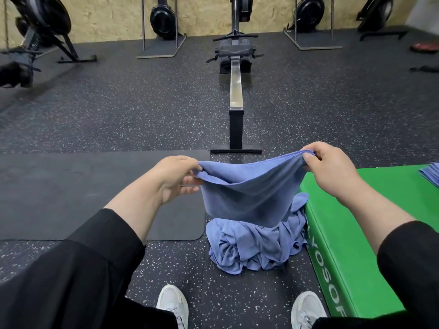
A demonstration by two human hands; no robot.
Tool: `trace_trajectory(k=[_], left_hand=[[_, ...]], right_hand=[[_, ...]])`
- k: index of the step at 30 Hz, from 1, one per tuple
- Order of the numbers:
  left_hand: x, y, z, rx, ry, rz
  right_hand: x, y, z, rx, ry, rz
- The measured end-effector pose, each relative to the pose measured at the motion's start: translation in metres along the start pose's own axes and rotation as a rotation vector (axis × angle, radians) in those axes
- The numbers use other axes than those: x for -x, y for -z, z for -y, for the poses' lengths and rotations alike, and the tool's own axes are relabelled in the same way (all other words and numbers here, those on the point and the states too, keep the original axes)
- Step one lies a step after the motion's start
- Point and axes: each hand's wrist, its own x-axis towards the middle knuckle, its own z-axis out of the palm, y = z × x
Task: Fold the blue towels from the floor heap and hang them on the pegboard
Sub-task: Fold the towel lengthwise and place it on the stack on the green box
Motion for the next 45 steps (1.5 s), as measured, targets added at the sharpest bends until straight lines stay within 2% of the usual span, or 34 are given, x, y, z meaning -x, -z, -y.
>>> trace_trajectory(k=[4,16,18,21,24,27,29,32,35,38,42,45], left_hand=[[-0.001,0.002,0.001,-0.009,0.015,0.024],[-0.013,0.012,0.017,-0.588,-0.032,-0.321],[-0.012,0.011,0.016,-0.500,-0.047,-0.305],[-0.007,0.010,0.010,-0.209,0.004,-0.134],[-0.002,0.012,0.001,-0.021,0.009,-0.022],[-0.001,0.016,-0.001,0.001,-0.023,0.048],[-0.002,0.019,0.002,-0.132,-0.092,0.114],[-0.003,0.017,0.007,-0.417,-0.265,-0.002],[-0.004,0.012,0.005,-0.333,-0.382,-0.130],[-0.007,0.010,0.002,-0.233,-0.380,-0.143],[-0.012,0.013,0.005,-0.248,-0.380,-0.180],[-0.013,0.015,0.004,-0.320,-0.444,-0.277]], right_hand=[[-0.002,-0.001,0.000,0.000,-0.008,-0.024],[0.002,-0.001,0.012,0.020,0.100,-0.011],[0.002,-0.003,0.011,0.040,0.103,0.006],[0.000,-0.002,0.007,0.015,0.071,-0.005],[-0.001,0.001,0.007,-0.109,0.020,-0.025],[-0.002,0.001,0.005,-0.171,-0.003,-0.043],[-0.002,0.002,0.004,-0.219,-0.016,-0.044],[-0.001,0.005,0.006,-0.247,-0.020,-0.079],[-0.002,0.008,0.004,-0.188,-0.014,-0.136],[-0.003,0.010,0.003,-0.135,-0.008,-0.173],[-0.003,0.010,0.008,-0.069,0.032,-0.168],[-0.003,0.008,0.009,-0.017,0.039,-0.151]])
